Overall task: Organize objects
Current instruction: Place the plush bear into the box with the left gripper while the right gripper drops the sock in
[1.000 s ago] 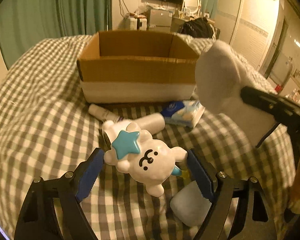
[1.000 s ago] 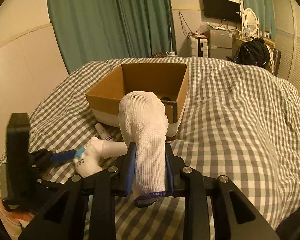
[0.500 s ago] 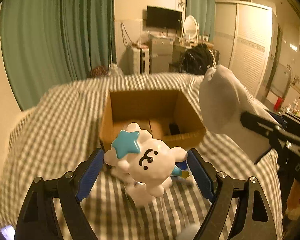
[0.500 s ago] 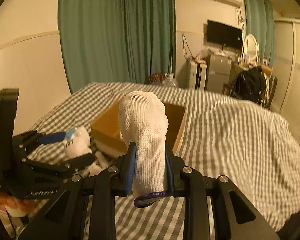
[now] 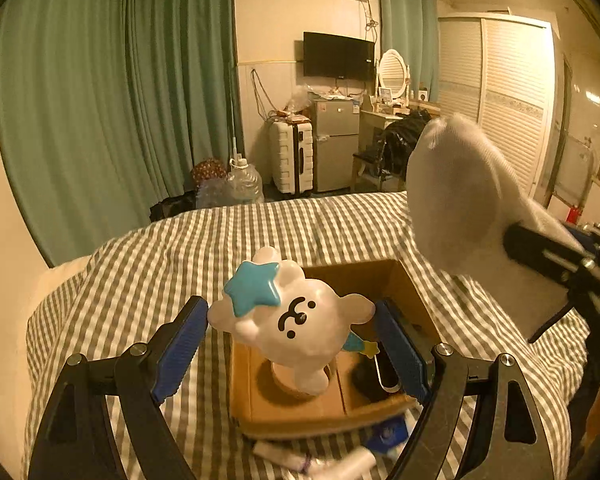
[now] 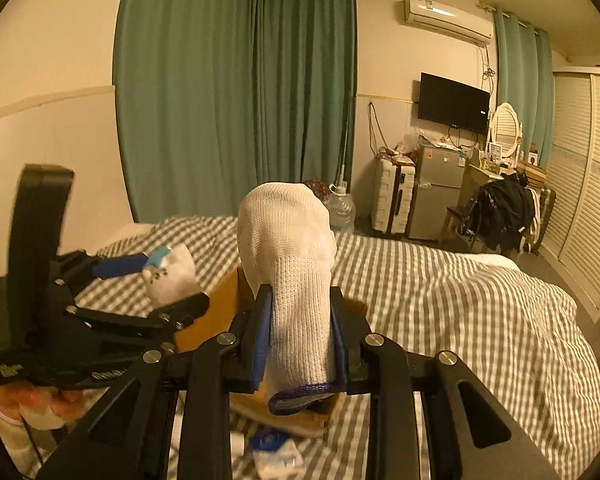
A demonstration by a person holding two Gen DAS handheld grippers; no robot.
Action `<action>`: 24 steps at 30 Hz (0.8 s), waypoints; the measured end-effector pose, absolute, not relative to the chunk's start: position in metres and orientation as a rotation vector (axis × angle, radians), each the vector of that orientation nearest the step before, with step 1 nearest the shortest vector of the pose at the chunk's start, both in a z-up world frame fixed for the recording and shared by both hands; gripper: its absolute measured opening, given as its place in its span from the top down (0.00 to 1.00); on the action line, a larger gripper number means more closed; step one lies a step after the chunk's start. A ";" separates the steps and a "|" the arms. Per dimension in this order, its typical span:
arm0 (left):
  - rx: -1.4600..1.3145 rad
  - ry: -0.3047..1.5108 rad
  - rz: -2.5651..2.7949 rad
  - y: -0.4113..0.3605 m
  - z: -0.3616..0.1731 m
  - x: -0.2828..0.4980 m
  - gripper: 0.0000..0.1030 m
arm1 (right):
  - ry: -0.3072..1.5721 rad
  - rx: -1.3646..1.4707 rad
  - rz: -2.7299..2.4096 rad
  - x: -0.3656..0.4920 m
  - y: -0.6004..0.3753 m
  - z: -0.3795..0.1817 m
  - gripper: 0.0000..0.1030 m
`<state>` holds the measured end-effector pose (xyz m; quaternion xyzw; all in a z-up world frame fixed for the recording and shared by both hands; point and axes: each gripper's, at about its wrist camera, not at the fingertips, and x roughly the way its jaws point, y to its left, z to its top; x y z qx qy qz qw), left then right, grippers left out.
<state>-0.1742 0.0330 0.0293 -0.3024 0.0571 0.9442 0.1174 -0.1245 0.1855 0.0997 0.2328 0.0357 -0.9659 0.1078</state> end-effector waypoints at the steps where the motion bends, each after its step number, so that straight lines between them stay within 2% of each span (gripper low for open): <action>1: -0.889 0.161 2.760 0.033 0.028 -0.184 0.16 | 0.103 0.675 -2.846 -0.131 0.186 0.103 0.75; 9: -0.971 0.179 2.695 0.042 -0.011 -0.236 0.16 | 0.115 0.697 -2.854 -0.193 0.185 0.096 0.75; 17: -1.061 0.231 2.590 0.052 -0.059 -0.252 0.16 | 0.058 0.896 -2.796 -0.245 0.198 0.026 0.75; 24: -1.095 0.253 2.569 0.049 -0.079 -0.244 0.16 | -0.019 1.013 -2.722 -0.245 0.208 -0.013 0.75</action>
